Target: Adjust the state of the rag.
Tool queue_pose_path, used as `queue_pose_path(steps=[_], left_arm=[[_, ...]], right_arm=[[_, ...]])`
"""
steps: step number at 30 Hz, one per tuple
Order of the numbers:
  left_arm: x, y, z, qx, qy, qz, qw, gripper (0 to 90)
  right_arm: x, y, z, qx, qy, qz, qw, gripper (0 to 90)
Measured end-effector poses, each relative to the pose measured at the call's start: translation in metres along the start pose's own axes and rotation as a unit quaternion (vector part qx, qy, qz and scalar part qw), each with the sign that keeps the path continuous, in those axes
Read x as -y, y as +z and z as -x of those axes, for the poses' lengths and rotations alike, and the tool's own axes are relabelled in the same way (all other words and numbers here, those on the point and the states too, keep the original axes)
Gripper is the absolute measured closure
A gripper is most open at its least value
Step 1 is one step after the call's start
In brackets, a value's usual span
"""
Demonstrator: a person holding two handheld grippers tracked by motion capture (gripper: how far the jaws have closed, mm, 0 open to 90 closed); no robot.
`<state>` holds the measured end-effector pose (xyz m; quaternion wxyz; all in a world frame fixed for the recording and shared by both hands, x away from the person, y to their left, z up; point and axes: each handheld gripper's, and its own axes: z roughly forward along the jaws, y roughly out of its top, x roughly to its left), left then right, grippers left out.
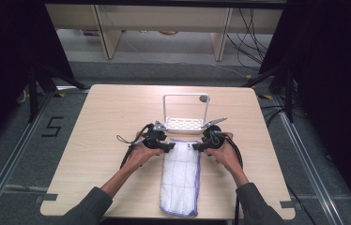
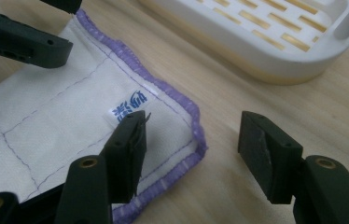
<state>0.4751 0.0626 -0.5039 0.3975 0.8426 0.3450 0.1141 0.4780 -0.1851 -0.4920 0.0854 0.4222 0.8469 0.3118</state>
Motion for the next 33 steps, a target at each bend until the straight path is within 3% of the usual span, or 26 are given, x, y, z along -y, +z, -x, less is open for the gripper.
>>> queue_pose_path(steps=[2,4,8,12,13,14,15,16,17,19,21,22,24,29,33], left_arm=[[-0.002,0.004,0.0,0.009,0.003,-0.002,1.0,50.8],[-0.002,0.007,0.002,-0.005,0.015,-0.008,0.9998,54.1],[-0.001,0.011,0.0,0.013,0.017,-0.012,0.9997,67.2],[-0.001,0.011,0.0,0.016,0.018,-0.01,0.9997,80.2],[-0.001,0.01,0.0,0.015,0.016,-0.007,0.9997,80.2],[-0.001,0.01,-0.001,0.016,0.019,-0.007,0.9997,82.9],[0.0,0.009,-0.002,0.016,0.02,-0.006,0.9997,83.2],[0.001,0.008,-0.002,0.016,0.019,-0.006,0.9997,83.5],[0.002,0.008,-0.003,0.012,0.019,-0.002,0.9997,83.7],[0.003,0.008,-0.004,0.015,0.02,0.001,0.9997,84.1],[0.004,0.007,-0.005,0.015,0.022,0.003,0.9996,84.3],[0.004,0.007,-0.006,0.012,0.02,0.005,0.9997,84.3],[0.004,0.005,-0.007,0.014,0.015,0.011,0.9997,84.4],[0.003,0.001,-0.008,0.019,0.014,0.02,0.9995,84.6],[0.0,-0.006,-0.006,0.022,0.018,0.029,0.9992,84.7]], right_arm=[[0.0,0.0,0.0,-0.004,-0.003,-0.002,1.0,43.5],[0.0,0.001,0.001,0.001,-0.009,0.0,1.0,43.6],[-0.001,0.004,-0.001,0.003,-0.006,0.002,1.0,44.7],[-0.002,0.008,-0.002,0.002,-0.011,-0.006,0.9999,46.7],[-0.002,0.009,-0.002,0.006,-0.016,-0.003,0.9998,47.5],[-0.003,0.011,-0.004,-0.006,-0.017,0.001,0.9998,52.9],[-0.004,0.012,-0.005,0.001,-0.018,0.002,0.9998,55.4],[-0.004,0.012,-0.005,-0.008,-0.018,-0.003,0.9998,58.7],[-0.004,0.01,-0.008,-0.021,-0.004,-0.013,0.9997,61.1],[-0.005,0.015,-0.004,-0.025,-0.025,0.005,0.9994,69.4],[-0.006,0.015,-0.007,-0.032,-0.02,0.002,0.9993,76.1],[-0.006,0.017,-0.006,-0.024,-0.046,0.019,0.9985,79.4],[-0.008,0.014,-0.009,-0.034,-0.032,0.017,0.9987,82.1],[-0.01,0.009,-0.009,-0.036,-0.052,0.03,0.9976,84.0],[-0.009,0.001,-0.01,-0.043,-0.043,0.047,0.9971,84.3]])
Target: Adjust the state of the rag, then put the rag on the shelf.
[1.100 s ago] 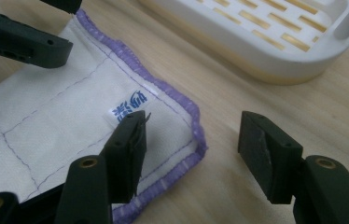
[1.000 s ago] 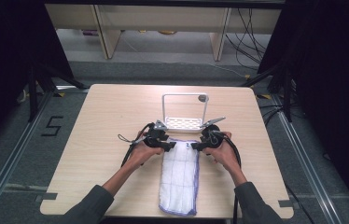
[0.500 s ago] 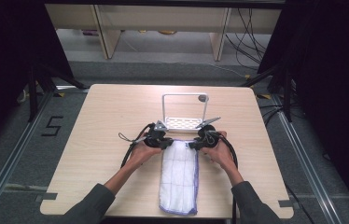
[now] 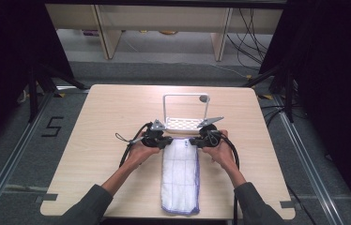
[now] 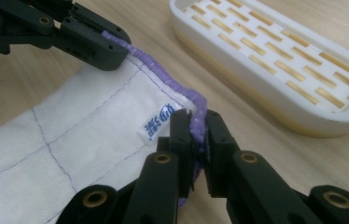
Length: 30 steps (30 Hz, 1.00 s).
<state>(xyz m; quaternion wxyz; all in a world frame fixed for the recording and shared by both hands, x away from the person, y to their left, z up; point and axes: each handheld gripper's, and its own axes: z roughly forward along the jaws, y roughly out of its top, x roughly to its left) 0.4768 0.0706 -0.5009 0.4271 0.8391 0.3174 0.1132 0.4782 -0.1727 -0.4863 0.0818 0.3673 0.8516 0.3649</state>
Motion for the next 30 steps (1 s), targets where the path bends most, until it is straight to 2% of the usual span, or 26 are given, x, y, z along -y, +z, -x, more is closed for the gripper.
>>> queue_pose_path(steps=[1,4,7,8,9,10,11,12,14,17,19,20,21,23,24,25,27,29,30], left_arm=[[-0.001,-0.002,0.001,0.001,-0.001,0.004,1.0,84.7],[-0.006,-0.009,0.004,-0.002,0.011,0.007,0.9999,84.7],[-0.008,-0.013,0.007,-0.003,0.015,0.008,0.9999,84.6],[-0.01,-0.017,0.009,-0.003,0.021,0.012,0.9997,84.6],[-0.01,-0.019,0.009,-0.006,0.018,0.015,0.9997,84.6],[-0.011,-0.02,0.008,-0.002,0.017,0.018,0.9997,84.6],[-0.011,-0.021,0.009,-0.002,0.007,0.024,0.9997,84.6],[-0.012,-0.022,0.009,0.001,0.006,0.027,0.9996,84.6],[-0.013,-0.025,0.01,0.004,0.011,0.024,0.9996,84.6],[-0.016,-0.028,0.015,0.002,0.008,0.039,0.9992,84.5],[-0.018,-0.031,0.017,0.003,0.023,0.029,0.9993,84.6],[-0.019,-0.032,0.018,0.0,0.016,0.036,0.9992,84.6],[-0.021,-0.034,0.019,0.003,0.016,0.037,0.9992,84.5],[-0.024,-0.038,0.019,0.011,0.011,0.038,0.9991,84.6],[-0.024,-0.038,0.019,0.011,0.011,0.038,0.9991,84.7],[-0.025,-0.041,0.019,0.01,0.017,0.031,0.9993,84.7],[-0.026,-0.042,0.022,0.013,0.013,0.038,0.9991,84.7],[-0.028,-0.046,0.023,0.016,0.016,0.031,0.9993,84.7],[-0.029,-0.047,0.025,0.019,0.009,0.035,0.9992,84.7]], right_arm=[[-0.001,-0.004,0.0,-0.004,-0.001,-0.002,1.0,84.4],[-0.001,-0.01,-0.002,-0.009,0.003,0.017,0.9998,84.4],[-0.002,-0.013,-0.004,-0.008,-0.005,0.027,0.9996,84.5],[-0.003,-0.019,-0.005,-0.005,-0.018,0.025,0.9995,84.5],[-0.003,-0.02,-0.009,-0.015,-0.004,0.027,0.9995,84.5],[-0.003,-0.021,-0.008,-0.008,-0.018,0.031,0.9993,84.5],[-0.003,-0.022,-0.01,-0.002,-0.019,0.029,0.9994,84.4],[-0.002,-0.022,-0.01,-0.005,-0.017,0.043,0.9989,84.4],[-0.003,-0.026,-0.011,-0.001,-0.022,0.035,0.9991,84.4],[-0.002,-0.029,-0.013,0.003,-0.024,0.035,0.9991,84.4],[-0.002,-0.031,-0.013,0.003,-0.026,0.037,0.999,84.4],[-0.001,-0.031,-0.015,0.001,-0.015,0.04,0.9991,84.4],[-0.002,-0.033,-0.013,0.002,-0.019,0.036,0.9992,84.4],[-0.002,-0.034,-0.013,-0.013,-0.017,0.041,0.9989,84.4],[-0.002,-0.034,-0.013,-0.013,-0.017,0.041,0.9989,84.4],[-0.002,-0.037,-0.014,-0.003,-0.017,0.041,0.999,84.4],[-0.002,-0.04,-0.016,-0.006,-0.013,0.045,0.9989,84.4],[-0.002,-0.045,-0.019,-0.01,-0.014,0.048,0.9987,84.4],[-0.002,-0.049,-0.02,-0.012,-0.013,0.048,0.9987,84.4]])
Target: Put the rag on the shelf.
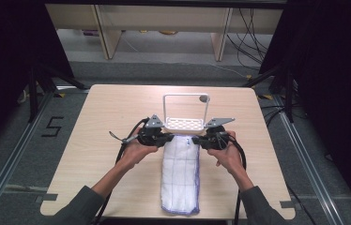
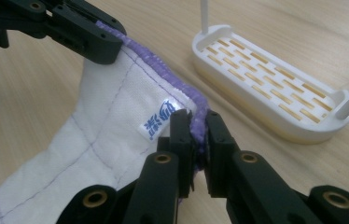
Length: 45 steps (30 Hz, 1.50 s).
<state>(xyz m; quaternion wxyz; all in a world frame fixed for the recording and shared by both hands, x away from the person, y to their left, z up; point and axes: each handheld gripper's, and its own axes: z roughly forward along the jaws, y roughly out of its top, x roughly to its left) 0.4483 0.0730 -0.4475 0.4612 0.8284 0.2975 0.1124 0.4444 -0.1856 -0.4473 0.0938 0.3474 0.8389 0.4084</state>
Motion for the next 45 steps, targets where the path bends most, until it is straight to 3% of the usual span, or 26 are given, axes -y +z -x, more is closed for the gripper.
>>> queue_pose_path(steps=[2,5,6,7,8,12,15,18,19,22,23,24,25,26,28,30,31,34,37,41,45], left_arm=[[-0.002,-0.005,0.003,-0.001,0.014,-0.005,0.9999,84.7],[-0.008,-0.012,0.006,0.005,0.018,0.001,0.9998,84.7],[-0.011,-0.014,0.008,0.003,0.023,0.001,0.9997,84.7],[-0.013,-0.017,0.008,0.005,0.026,0.0,0.9997,84.7],[-0.015,-0.019,0.009,0.007,0.03,-0.004,0.9995,84.7],[-0.021,-0.028,0.011,0.013,0.034,-0.005,0.9993,84.7],[-0.026,-0.035,0.013,0.025,0.017,0.006,0.9995,84.7],[-0.034,-0.045,0.018,0.025,0.029,0.007,0.9992,84.8],[-0.038,-0.05,0.02,0.028,0.032,0.009,0.9991,84.8],[-0.053,-0.062,0.024,0.042,0.034,0.014,0.9984,85.1],[-0.065,-0.071,0.026,0.049,0.039,0.023,0.9978,85.2],[-0.065,-0.071,0.026,0.049,0.039,0.023,0.9978,85.2],[-0.071,-0.076,0.027,0.047,0.043,0.024,0.9977,85.2],[-0.078,-0.082,0.029,0.048,0.047,0.028,0.9974,85.3],[-0.092,-0.092,0.033,0.045,0.06,0.035,0.9966,85.3],[-0.108,-0.103,0.034,0.043,0.066,0.041,0.996,85.3],[-0.116,-0.107,0.034,0.046,0.067,0.049,0.9955,85.3],[-0.135,-0.114,0.03,0.031,0.065,0.055,0.9959,85.3],[-0.15,-0.118,0.023,0.028,0.058,0.062,0.996,85.3],[-0.162,-0.116,0.014,0.016,0.053,0.07,0.996,85.2],[-0.17,-0.11,0.005,0.003,0.049,0.072,0.9962,85.2]], right_arm=[[-0.001,-0.007,-0.004,-0.002,0.007,0.001,1.0,84.4],[-0.004,-0.015,-0.007,-0.01,0.002,0.01,0.9999,84.3],[-0.005,-0.018,-0.009,0.001,-0.002,0.009,1.0,84.4],[-0.006,-0.018,-0.011,-0.006,-0.002,0.011,0.9999,84.4],[-0.007,-0.02,-0.012,0.001,-0.005,0.008,1.0,84.4],[-0.012,-0.026,-0.018,-0.005,0.002,0.008,1.0,84.4],[-0.018,-0.035,-0.02,-0.01,-0.005,0.01,0.9999,84.4],[-0.026,-0.044,-0.024,-0.015,-0.012,0.015,0.9997,84.4],[-0.029,-0.048,-0.026,-0.021,-0.013,0.019,0.9995,84.4],[-0.04,-0.066,-0.031,-0.011,-0.033,0.026,0.9991,84.5],[-0.044,-0.071,-0.035,-0.016,-0.03,0.03,0.999,84.5],[-0.044,-0.071,-0.035,-0.016,-0.03,0.03,0.999,84.5],[-0.054,-0.083,-0.038,-0.013,-0.037,0.04,0.9984,84.5],[-0.064,-0.094,-0.038,-0.009,-0.056,0.048,0.9972,84.6],[-0.068,-0.098,-0.039,-0.01,-0.051,0.054,0.9972,84.6],[-0.085,-0.111,-0.038,-0.007,-0.067,0.071,0.9952,84.6],[-0.088,-0.116,-0.04,0.001,-0.056,0.07,0.996,84.6],[-0.106,-0.127,-0.038,0.014,-0.071,0.091,0.9932,84.6],[-0.121,-0.133,-0.034,0.024,-0.064,0.104,0.9922,84.6],[-0.141,-0.135,-0.024,0.035,-0.066,0.11,0.9911,84.6],[-0.155,-0.131,-0.015,0.041,-0.055,0.106,0.992,84.6]])
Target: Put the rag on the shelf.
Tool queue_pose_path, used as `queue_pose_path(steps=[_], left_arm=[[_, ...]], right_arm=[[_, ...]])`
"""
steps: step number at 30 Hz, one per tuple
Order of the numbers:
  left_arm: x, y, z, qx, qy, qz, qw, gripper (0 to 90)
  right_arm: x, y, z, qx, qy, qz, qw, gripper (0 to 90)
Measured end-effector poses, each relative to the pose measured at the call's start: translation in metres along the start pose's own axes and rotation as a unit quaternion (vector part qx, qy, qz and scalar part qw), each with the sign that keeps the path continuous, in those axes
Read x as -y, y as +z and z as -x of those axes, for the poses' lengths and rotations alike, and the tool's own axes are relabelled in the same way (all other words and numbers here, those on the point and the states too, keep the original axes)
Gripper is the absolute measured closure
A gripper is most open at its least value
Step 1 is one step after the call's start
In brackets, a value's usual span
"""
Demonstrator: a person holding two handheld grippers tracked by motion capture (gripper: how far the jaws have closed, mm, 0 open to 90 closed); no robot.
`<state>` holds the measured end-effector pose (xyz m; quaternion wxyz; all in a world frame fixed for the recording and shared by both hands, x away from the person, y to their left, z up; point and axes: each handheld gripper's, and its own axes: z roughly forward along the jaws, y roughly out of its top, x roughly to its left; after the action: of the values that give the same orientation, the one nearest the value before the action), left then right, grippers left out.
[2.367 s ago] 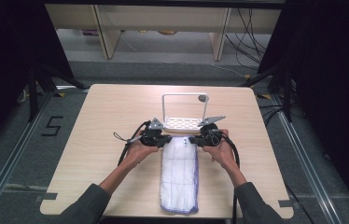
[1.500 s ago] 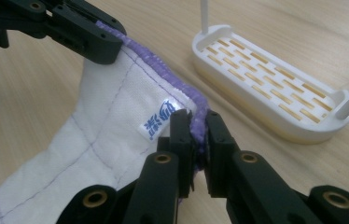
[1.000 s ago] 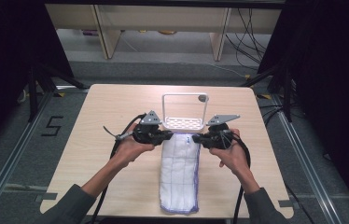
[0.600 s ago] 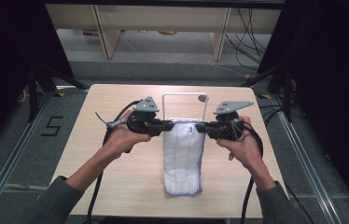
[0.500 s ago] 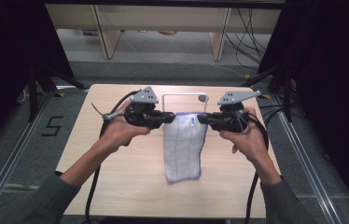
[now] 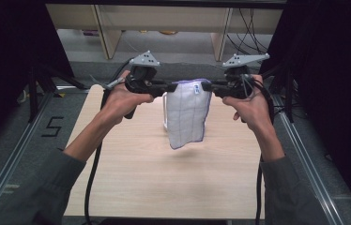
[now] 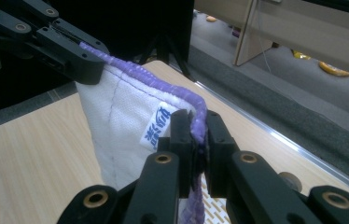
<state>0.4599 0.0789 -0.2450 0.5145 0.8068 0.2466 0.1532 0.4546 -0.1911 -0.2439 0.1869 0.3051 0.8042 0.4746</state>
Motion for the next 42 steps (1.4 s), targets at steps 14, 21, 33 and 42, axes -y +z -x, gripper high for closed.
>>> queue_pose_path(steps=[14,21,33,42], left_arm=[[-0.015,0.023,-0.032,-0.038,0.003,0.006,0.9993,85.0],[-0.02,0.029,-0.041,-0.042,-0.01,0.023,0.9988,84.8],[-0.033,0.045,-0.06,-0.079,-0.026,0.051,0.9953,84.6],[-0.022,0.074,-0.089,-0.097,-0.068,0.077,0.99,83.8]], right_arm=[[-0.017,0.024,0.026,0.011,0.022,0.001,0.9997,84.6],[-0.024,0.032,0.039,0.019,0.029,0.008,0.9994,84.5],[-0.043,0.04,0.059,0.04,0.047,0.014,0.998,84.4],[-0.047,0.07,0.081,0.053,0.069,0.014,0.9961,84.1]])
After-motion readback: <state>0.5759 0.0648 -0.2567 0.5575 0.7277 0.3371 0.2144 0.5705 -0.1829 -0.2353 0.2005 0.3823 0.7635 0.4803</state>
